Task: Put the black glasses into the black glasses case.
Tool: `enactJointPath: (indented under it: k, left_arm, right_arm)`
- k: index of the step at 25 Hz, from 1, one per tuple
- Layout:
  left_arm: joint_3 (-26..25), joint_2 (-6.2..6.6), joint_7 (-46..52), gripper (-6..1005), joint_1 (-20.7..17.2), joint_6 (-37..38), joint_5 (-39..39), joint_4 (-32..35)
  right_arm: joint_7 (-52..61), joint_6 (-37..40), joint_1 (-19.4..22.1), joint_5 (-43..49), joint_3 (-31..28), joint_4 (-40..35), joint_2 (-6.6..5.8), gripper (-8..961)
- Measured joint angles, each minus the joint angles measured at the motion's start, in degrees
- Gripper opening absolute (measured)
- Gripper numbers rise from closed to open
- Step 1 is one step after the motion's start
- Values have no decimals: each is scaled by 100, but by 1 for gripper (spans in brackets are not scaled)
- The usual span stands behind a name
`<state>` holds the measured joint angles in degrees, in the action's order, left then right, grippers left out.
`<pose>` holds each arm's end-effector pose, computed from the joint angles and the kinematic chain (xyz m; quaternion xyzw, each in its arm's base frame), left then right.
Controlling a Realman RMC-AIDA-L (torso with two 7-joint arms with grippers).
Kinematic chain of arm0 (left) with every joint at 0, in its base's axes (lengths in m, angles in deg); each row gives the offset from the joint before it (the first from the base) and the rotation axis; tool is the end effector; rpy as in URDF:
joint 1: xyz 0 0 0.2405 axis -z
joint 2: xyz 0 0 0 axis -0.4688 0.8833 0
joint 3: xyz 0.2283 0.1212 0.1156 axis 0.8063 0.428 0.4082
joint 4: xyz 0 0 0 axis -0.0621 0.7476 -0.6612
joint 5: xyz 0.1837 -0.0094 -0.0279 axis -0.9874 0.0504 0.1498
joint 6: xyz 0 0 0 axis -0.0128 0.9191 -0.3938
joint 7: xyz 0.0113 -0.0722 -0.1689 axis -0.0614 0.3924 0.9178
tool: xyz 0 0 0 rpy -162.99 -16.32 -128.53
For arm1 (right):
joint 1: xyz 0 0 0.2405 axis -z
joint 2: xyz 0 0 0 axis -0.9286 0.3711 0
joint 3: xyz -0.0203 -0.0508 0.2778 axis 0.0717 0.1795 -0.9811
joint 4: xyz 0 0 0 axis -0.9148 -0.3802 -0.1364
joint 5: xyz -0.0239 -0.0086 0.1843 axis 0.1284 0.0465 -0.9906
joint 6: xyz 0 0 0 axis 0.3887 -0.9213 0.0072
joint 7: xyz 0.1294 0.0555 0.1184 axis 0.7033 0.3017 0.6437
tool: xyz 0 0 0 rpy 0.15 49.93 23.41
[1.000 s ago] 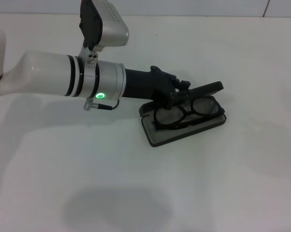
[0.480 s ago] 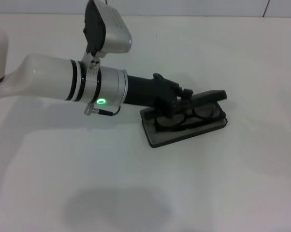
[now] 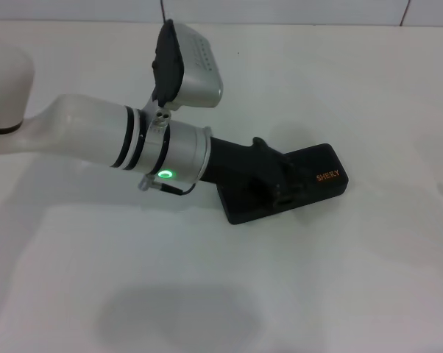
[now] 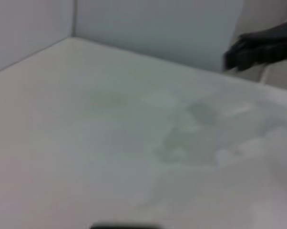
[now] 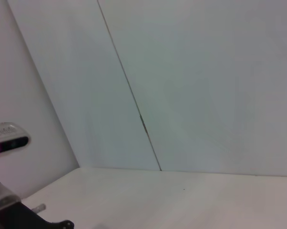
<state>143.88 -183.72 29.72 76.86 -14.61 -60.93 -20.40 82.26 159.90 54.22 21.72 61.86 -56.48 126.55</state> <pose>-0.1593 0.3585 -0.1579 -0.9853 -0.1165 -0.1237 0.0146 0.3397 0.2697 0.0689 -0.8507 0.3056 0.3071 0.2977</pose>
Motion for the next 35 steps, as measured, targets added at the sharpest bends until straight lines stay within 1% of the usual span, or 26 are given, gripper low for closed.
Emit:
enactJointPath:
  k: [4,6,8,12,13,14,15,17,19,22,25,29,35]
  left_arm:
    - [-127,33,151,258,-204,402,31,658]
    - [-380,64,419,259,-436,739,15,1129]
    - [-712,132,665,259,-654,1200,4,1428]
    - [-1481,262,679,260,-845,2432,1,1438]
    - [-1726,295,562,291,-931,2815,5,1408]
    - [-1887,323,475,322,-1003,3062,1,1392]
    - [-1965,338,417,354,-1048,3168,4,1396]
    - [-2290,440,167,416,-1317,3732,-21,1423]
    - [-2476,514,-90,417,-1495,4032,-40,1434]
    - [-2626,599,-510,419,-1738,4241,-75,1405]
    - [-2672,664,-587,421,-1854,4293,-127,1281]
    - [-2811,669,-774,424,-1998,4342,-139,1199]
    - [-2848,645,-832,445,-2065,4361,-139,1196]
  right_arm:
    - [-15,63,56,0,0,1,-10,236]
    - [-28,122,50,4,0,1,-13,242]
    - [-84,321,-3,-1,37,2,-10,249]
    - [-318,988,-117,-172,255,12,23,263]
    - [-387,1125,-166,-214,350,20,37,266]
    - [-434,1211,-206,-255,468,42,44,270]
    - [-475,1299,-283,-366,706,104,53,273]
    - [-497,1365,-416,-644,1217,246,61,280]
    - [-498,1353,-583,-999,1919,399,64,287]
    - [-486,1218,-812,-1429,2645,577,69,359]
    - [-483,1092,-954,-1742,3082,663,75,432]
    - [-465,1024,-1044,-2025,3434,669,81,528]
    - [-412,932,-1112,-2134,3725,689,79,735]
